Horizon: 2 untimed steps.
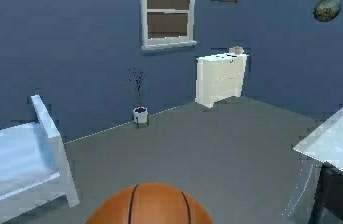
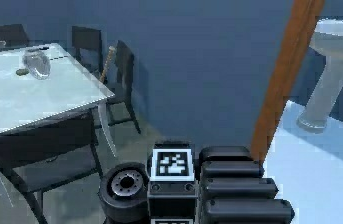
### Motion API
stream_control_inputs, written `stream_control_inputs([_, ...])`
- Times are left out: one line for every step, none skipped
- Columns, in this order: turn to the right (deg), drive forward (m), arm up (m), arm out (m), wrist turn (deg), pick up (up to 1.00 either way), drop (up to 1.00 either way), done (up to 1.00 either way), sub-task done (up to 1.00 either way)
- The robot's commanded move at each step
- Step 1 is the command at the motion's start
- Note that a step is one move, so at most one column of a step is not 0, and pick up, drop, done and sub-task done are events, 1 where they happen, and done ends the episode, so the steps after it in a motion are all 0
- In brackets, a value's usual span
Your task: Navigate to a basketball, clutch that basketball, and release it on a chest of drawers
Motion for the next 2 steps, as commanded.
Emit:
stream_control_inputs([0.0,1.0,0.0,0.0,0.0,0.0,0.0,0.0,0.0])
stream_control_inputs([9.0,0.0,0.0,0.0,0.0,0.0,0.0,0.0,0.0])
